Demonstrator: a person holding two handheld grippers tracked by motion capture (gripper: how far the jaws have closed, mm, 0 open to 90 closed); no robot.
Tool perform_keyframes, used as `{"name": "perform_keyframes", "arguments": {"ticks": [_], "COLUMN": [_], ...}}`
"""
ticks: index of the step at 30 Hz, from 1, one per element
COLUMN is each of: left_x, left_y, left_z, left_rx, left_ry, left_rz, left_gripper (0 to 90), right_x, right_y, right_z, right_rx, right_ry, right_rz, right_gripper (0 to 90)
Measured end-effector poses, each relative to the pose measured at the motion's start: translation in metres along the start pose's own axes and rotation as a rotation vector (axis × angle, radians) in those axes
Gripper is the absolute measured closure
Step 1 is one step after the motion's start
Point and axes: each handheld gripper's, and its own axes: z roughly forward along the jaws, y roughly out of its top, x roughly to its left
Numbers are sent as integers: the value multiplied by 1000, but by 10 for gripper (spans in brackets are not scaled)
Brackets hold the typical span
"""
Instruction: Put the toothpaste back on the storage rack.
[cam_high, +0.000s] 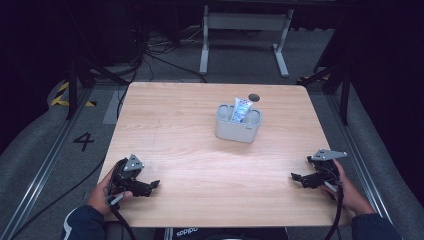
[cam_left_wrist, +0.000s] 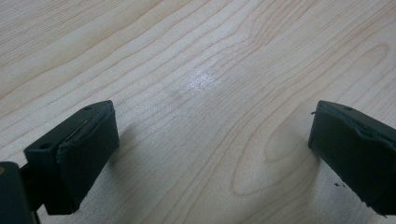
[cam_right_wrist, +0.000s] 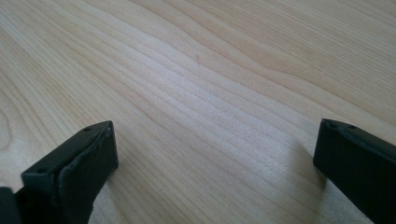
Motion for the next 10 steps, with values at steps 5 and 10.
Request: {"name": "perform_keyframes", "arguments": {"ticks": [5,10], "left_x": [0,0], "left_y": [0,0], "left_z": [1,1], "left_rx": [-2,0], "left_ry": [2,4], "left_rz": [-3,-2], "left_gripper": [4,2], "right_x": [0,0], "right_y": [0,0], "right_z": [0,0], "right_rx": [0,0], "right_ry": [0,0], "right_rz": [0,0], "right_gripper": [0,0]}}
